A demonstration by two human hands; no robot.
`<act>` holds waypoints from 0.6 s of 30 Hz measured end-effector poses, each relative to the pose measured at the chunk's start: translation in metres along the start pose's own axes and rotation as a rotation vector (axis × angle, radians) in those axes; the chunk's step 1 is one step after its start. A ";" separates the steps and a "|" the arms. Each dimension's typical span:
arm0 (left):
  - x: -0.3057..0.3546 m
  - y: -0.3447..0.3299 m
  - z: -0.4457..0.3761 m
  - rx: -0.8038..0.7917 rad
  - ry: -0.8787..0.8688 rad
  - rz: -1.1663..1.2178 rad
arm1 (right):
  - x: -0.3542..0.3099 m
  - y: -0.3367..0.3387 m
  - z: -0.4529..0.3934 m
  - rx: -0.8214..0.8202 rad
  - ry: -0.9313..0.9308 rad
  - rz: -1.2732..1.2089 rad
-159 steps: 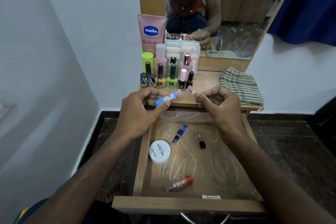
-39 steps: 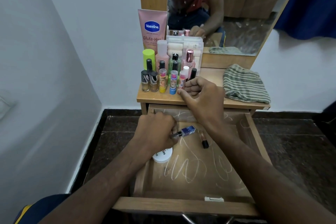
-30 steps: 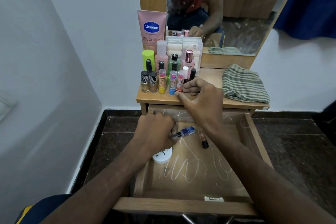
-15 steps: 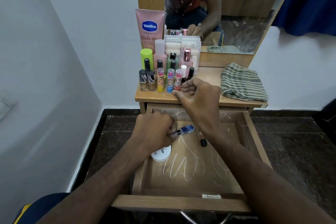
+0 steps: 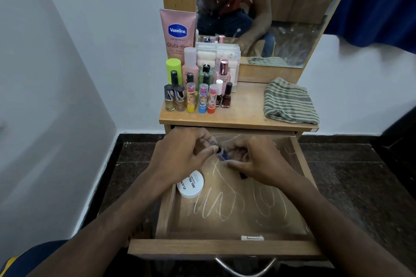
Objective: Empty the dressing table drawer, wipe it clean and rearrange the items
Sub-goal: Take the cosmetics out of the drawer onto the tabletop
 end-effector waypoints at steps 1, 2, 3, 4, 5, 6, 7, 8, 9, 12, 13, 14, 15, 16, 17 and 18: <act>0.002 0.001 0.000 0.028 -0.013 0.057 | 0.000 0.002 0.000 0.009 0.013 -0.028; 0.003 0.001 0.000 0.068 -0.021 0.125 | 0.000 0.004 0.000 0.021 0.029 -0.050; 0.006 0.003 -0.001 0.118 -0.023 0.199 | 0.000 0.007 0.000 0.048 0.052 -0.070; 0.007 0.004 -0.001 0.168 -0.016 0.271 | -0.002 0.011 -0.001 0.107 0.082 -0.094; 0.008 0.006 -0.002 0.206 -0.005 0.327 | -0.004 0.016 -0.001 0.192 0.105 -0.135; 0.008 0.007 -0.003 0.226 0.006 0.364 | -0.008 0.021 -0.001 0.288 0.118 -0.205; 0.007 0.008 -0.003 0.224 0.013 0.383 | -0.012 0.025 -0.002 0.383 0.116 -0.292; 0.005 0.008 -0.004 0.202 0.013 0.384 | -0.016 0.029 -0.005 0.463 0.105 -0.370; 0.003 0.008 -0.004 0.171 0.005 0.364 | -0.018 0.031 -0.009 0.527 0.092 -0.420; -0.003 0.003 -0.004 0.086 -0.024 0.232 | -0.021 0.032 -0.029 0.609 0.048 -0.422; -0.003 0.001 -0.003 0.065 -0.034 0.184 | -0.022 0.031 -0.036 0.609 0.039 -0.405; -0.003 0.000 -0.003 0.047 -0.042 0.136 | -0.023 0.029 -0.042 0.607 0.041 -0.383; -0.001 0.000 -0.003 0.032 -0.049 0.098 | -0.024 0.027 -0.047 0.606 0.048 -0.367; 0.000 0.000 -0.003 0.019 -0.053 0.066 | -0.024 0.024 -0.050 0.605 0.051 -0.362; 0.001 0.000 -0.003 0.004 -0.055 0.041 | -0.025 0.023 -0.052 0.607 0.048 -0.364; 0.001 0.000 -0.003 -0.016 -0.053 0.020 | -0.024 0.022 -0.053 0.609 0.043 -0.368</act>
Point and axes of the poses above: each hand's wrist, its own z-axis away from the middle knuckle, its own y-axis out of the back of the hand, x = y × z, the point moved 1 cm from there along -z, towards the middle knuckle, and after that the axes turned 10 degrees about -y, right-handed, at the moved point
